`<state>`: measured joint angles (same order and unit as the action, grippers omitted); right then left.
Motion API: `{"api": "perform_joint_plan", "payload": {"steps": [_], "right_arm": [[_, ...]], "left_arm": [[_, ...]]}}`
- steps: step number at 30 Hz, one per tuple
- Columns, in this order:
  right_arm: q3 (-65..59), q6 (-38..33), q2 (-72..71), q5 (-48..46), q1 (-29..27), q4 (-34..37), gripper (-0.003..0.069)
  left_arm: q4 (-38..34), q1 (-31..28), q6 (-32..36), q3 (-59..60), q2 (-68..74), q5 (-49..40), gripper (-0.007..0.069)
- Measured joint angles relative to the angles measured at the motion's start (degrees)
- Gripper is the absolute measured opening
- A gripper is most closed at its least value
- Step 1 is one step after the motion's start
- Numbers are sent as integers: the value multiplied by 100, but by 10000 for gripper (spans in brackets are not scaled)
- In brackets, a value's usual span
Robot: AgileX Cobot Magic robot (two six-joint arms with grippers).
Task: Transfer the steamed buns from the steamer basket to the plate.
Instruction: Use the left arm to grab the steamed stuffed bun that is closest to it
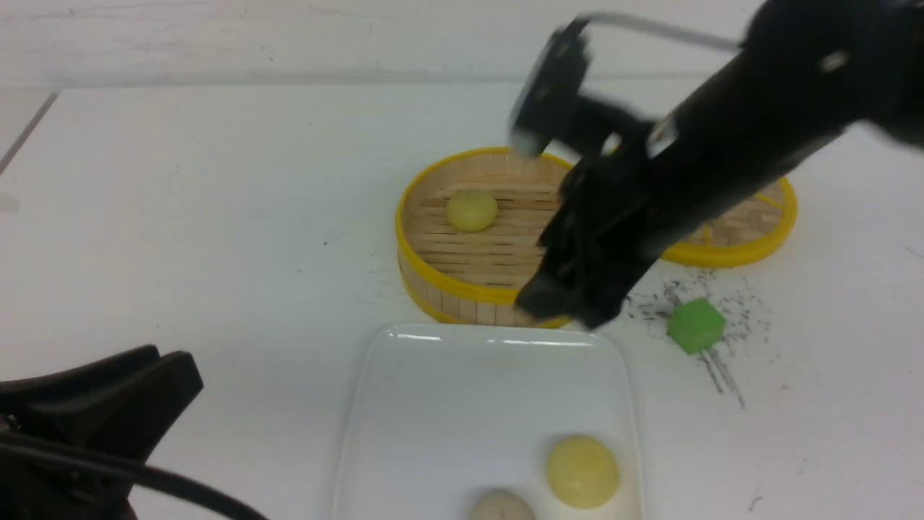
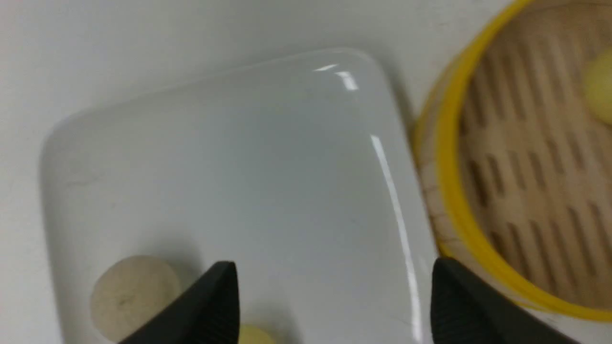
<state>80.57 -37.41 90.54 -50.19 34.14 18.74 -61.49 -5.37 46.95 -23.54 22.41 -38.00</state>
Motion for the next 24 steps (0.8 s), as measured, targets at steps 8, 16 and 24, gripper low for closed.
{"api": "perform_joint_plan", "payload": {"steps": [8, 16, 24], "right_arm": [[24, 1648, -1764, -181, -221, -1679, 512], [26, 2476, -3284, -1334, -225, -2213, 512], [-184, 2728, -4464, -2131, -225, -2064, 512]], "left_arm": [[-311, 0, 289, 0, 115, 50, 241], [-2158, 0, 2160, 0, 1177, 110, 241], [-3083, 0, 4086, -888, 3178, -595, 241]]}}
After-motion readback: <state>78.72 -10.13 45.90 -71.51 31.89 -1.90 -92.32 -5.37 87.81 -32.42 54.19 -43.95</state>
